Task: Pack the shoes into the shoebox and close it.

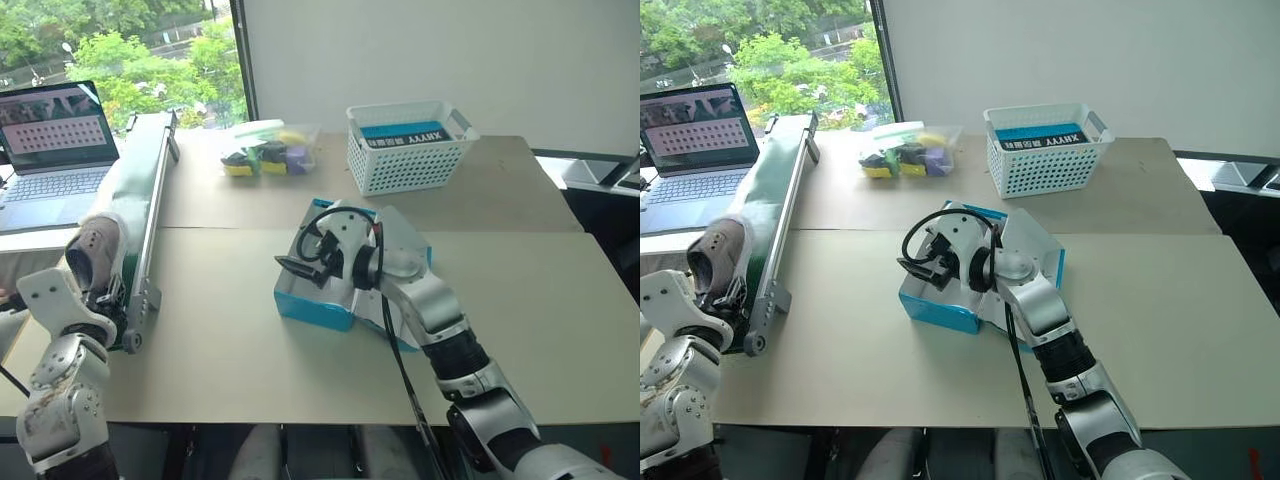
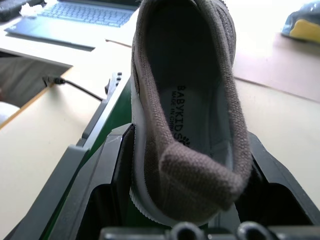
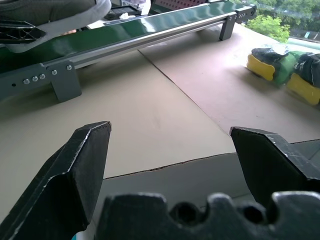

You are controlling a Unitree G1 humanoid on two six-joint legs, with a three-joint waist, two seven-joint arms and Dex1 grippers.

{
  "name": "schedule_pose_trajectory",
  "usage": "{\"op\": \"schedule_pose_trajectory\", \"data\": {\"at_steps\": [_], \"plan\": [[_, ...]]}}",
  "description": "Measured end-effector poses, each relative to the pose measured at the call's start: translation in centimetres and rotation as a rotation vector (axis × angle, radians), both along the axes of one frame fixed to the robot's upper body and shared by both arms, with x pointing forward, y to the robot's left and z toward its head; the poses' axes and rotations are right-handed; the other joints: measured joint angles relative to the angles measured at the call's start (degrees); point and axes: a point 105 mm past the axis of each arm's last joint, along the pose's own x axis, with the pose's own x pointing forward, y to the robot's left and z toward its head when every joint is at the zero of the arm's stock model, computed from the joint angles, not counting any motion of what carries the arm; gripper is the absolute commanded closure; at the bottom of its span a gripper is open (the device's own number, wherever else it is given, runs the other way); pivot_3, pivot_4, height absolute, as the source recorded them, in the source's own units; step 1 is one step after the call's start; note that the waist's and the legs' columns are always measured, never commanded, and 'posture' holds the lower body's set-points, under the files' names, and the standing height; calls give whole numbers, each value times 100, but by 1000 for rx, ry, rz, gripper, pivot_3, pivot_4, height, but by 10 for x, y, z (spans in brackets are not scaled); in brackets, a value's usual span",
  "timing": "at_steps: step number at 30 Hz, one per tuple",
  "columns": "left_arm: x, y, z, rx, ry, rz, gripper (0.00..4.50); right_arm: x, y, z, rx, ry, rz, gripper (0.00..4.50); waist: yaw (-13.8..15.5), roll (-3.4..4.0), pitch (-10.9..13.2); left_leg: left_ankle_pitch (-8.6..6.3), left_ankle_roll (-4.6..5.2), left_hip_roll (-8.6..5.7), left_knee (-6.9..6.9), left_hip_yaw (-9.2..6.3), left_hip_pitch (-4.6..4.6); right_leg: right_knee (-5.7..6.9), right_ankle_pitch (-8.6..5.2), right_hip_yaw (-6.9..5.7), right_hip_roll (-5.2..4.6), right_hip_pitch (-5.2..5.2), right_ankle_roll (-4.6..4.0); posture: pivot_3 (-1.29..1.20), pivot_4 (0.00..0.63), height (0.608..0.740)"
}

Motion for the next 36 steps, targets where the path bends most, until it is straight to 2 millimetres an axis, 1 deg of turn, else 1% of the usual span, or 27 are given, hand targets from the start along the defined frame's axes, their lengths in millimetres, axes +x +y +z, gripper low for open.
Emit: {"op": "schedule_pose_trajectory", "data": {"at_steps": [1, 2, 3, 4, 6, 7, 9, 11, 13, 17, 20, 22, 23, 25, 27, 28, 29, 30, 33, 34, 35, 36], "plan": [[2, -5, 9, 20, -34, -15, 2162, 3, -1, 0, 11, 19, -15, 0, 2, -2, 0, 0, 0, 0, 0, 0, -3, 1, 1, 1, 0, -3, -1, 0, 150, 737], [4, -15, 23, 46, -93, -47, 2162, 6, 2, 4, 79, 91, -28, 0, 0, -2, 0, 0, 0, -1, 0, 2, -2, 4, 1, 5, -1, -5, -1, 0, 150, 737], [7, -27, 32, 44, -132, -87, 2162, 11, 3, 8, 175, 213, -49, 0, -13, -1, 0, 0, 0, 0, 0, 2, 1, 8, 1, 9, -2, -5, -1, 0, 150, 737], [9, -38, 35, 32, -155, -127, 2162, 15, 2, 12, 252, 303, -56, 0, -15, -1, 0, 0, 0, 1, -1, 1, 0, 8, 1, 9, -2, -6, -2, 0, 150, 737], [16, -72, 31, -22, -158, -261, 2162, 11, 8, 25, 441, 525, 18, 0, -12, -1, 0, 0, 1, 1, -2, -1, -3, 7, 1, 6, -2, -6, -2, 0, 150, 737], [20, -98, 24, -72, -139, -364, 2162, 4, 12, 33, 497, 607, 90, 0, -3, -1, 0, -1, 1, 0, -2, 0, -10, 4, 1, 3, -2, -9, -2, 0, 150, 737], [21, -141, 15, -135, -102, -532, 2162, -8, 20, 43, 524, 683, 189, 0, -10, -1, 0, -2, 3, -1, -2, 3, -23, 3, 1, 3, -1, -20, -1, 0, 150, 737], [17, -168, 17, -154, -97, -643, 2162, -12, 21, 44, 528, 722, 214, 0, -23, -1, 0, -2, 4, -1, -1, 7, -42, 11, 1, 6, -1, -47, -1, 0, 150, 737], [13, -184, 19, -163, -97, -705, 2162, -12, 18, 44, 542, 748, 211, 0, -55, 1, 0, -1, 4, -1, 1, 13, -57, 23, 1, 14, 1, -69, -1, 0, 150, 737], [12, -200, 18, -178, -85, -753, 2162, -8, 14, 43, 547, 751, 163, 0, -72, 2, -1, 0, 5, 1, 5, 17, -54, 29, 1, 14, 6, -67, -1, 0, 150, 737], [11, -206, 17, -176, -75, -775, 2162, 0, 8, 44, 577, 750, 111, 0, -50, 2, -1, 0, 5, -1, 12, 17, -56, 27, 1, 13, 4, -64, -1, 0, 150, 737], [12, -207, 18, -173, -74, -779, 2189, 4, 5, 45, 603, 752, 91, 508, -47, 2, -1, 0, 5, -1, 12, 17, -56, 26, 1, 12, 4, -64, -1, 0, 150, 737], [12, -207, 18, -171, -75, -779, 2189, 5, 5, 45, 607, 753, 84, 627, -48, 2, -1, 0, 5, -1, 11, 17, -57, 26, 1, 12, 4, -64, -1, 0, 150, 737], [12, -207, 20, -164, -80, -783, 2189, 7, 3, 45, 618, 751, 62, 1410, -53, 2, 0, 0, 5, -1, 11, 17, -57, 27, 1, 12, 5, -65, -1, 0, 150, 737], [13, -207, 21, -156, -83, -784, 2189, 8, 2, 45, 619, 751, 51, 1996, -57, 2, 0, 0, 5, -1, 11, 17, -57, 26, 1, 13, 5, -65, -1, 0, 150, 737], [13, -206, 21, -149, -80, -783, 2189, 8, 2, 45, 618, 751, 49, 2473, -57, 2, 0, 0, 5, -1, 11, 17, -57, 26, 1, 13, 5, -64, -1, 0, 150, 737], [13, -205, 21, -140, -77, -782, 2189, 8, 3, 45, 615, 752, 48, 2653, -57, 2, 0, 0, 5, -1, 11, 17, -57, 27, 1, 12, 5, -65, -1, 0, 150, 737], [13, -204, 21, -126, -72, -781, 2189, 8, 3, 45, 613, 752, 46, 3027, -56, 2, 0, 0, 5, -1, 11, 17, -57, 27, 1, 13, 5, -65, -1, 0, 150, 737], [13, -201, 20, -77, -63, -775, 2189, 9, 5, 44, 603, 748, 34, 3924, -51, 2, 0, 0, 5, -1, 11, 17, -57, 26, 1, 12, 5, -64, -1, 0, 150, 737], [13, -201, 20, -59, -62, -773, 1781, 9, 5, 44, 601, 747, 29, 4159, -50, 2, 0, 0, 5, -1, 11, 17, -57, 26, 1, 12, 5, -64, -1, 0, 150, 737], [13, -201, 20, -41, -62, -774, 1372, 9, 5, 43, 597, 747, 26, 4165, -49, 2, 0, 0, 5, -1, 11, 17, -57, 26, 1, 12, 5, -64, -1, 0, 150, 737], [13, -200, 20, -27, -63, -774, 1164, 9, 5, 43, 598, 747, 27, 4165, -51, 2, 0, 0, 5, -1, 11, 17, -57, 26, 1, 12, 5, -65, -1, 0, 150, 737]]}}
